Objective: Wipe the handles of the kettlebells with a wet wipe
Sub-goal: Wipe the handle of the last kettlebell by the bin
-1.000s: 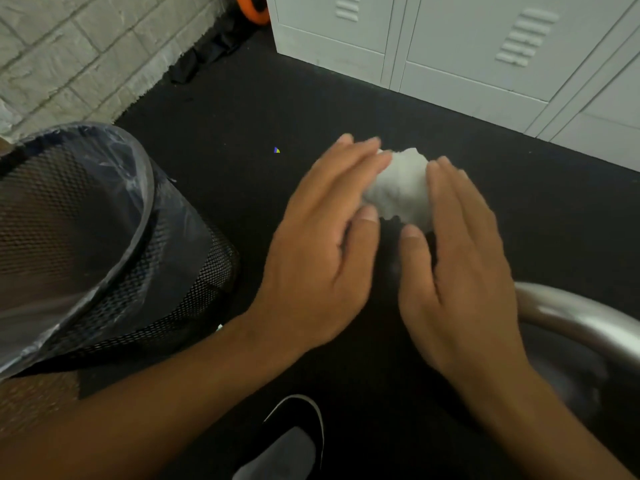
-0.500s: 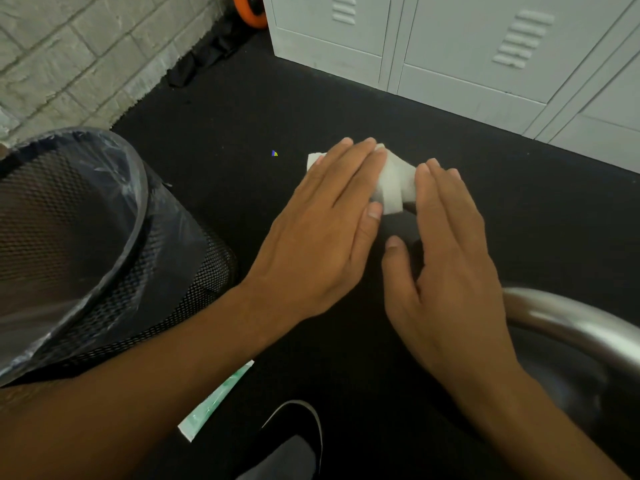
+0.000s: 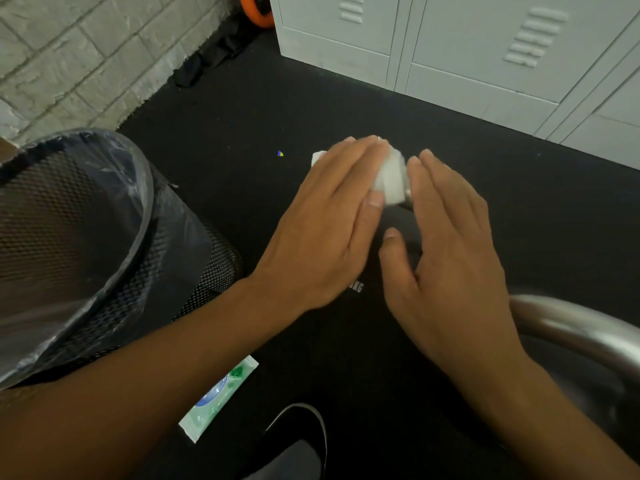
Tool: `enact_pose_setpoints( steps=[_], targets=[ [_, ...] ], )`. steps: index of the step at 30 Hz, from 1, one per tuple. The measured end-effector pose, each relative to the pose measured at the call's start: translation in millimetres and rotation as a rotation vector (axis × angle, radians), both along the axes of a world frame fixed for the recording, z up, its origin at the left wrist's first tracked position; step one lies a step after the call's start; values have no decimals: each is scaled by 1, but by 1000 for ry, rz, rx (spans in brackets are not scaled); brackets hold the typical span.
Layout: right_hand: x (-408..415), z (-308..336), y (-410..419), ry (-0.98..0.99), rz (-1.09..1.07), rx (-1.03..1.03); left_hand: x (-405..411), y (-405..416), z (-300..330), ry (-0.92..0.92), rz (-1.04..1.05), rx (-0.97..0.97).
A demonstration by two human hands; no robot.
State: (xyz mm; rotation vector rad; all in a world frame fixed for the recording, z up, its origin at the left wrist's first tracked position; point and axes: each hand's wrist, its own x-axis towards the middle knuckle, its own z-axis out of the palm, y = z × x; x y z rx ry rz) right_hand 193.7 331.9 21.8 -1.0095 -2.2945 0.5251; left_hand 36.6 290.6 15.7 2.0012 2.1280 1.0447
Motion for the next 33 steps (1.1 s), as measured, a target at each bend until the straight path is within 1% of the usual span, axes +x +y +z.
enact_pose_setpoints(
  steps=[3,6,11,13,16,18,21,24,27,30,31,33],
  targets=[
    [0,2,2,-19,-2,15,-10,7,3,-164,95,-83],
    [-3,4,4,-15,1,29,-15,6,0,-255,94,-82],
    [-8,6,5,-59,17,16,-3,-11,-11,-274,92,-5],
    [-11,6,6,-97,34,51,2,-19,-14,-215,80,4],
    [-12,5,9,-152,65,108,-2,-17,-10,-112,-12,14],
    [-10,5,9,-171,53,112,-11,-6,-3,-167,-21,-25],
    [-9,4,8,-189,35,120,-23,5,2,-337,75,-106],
    [-9,3,9,-182,32,112,-23,-4,-9,-417,115,-123],
    [-7,2,9,-158,28,104,-15,-21,-21,-427,135,-97],
    [-9,3,9,-168,28,104,-6,-27,-20,-324,73,-49],
    [-10,3,9,-174,29,103,-5,-25,-17,-317,41,-37],
    [-12,4,9,-177,28,103,-5,-14,-9,-396,40,-35]
  ],
)
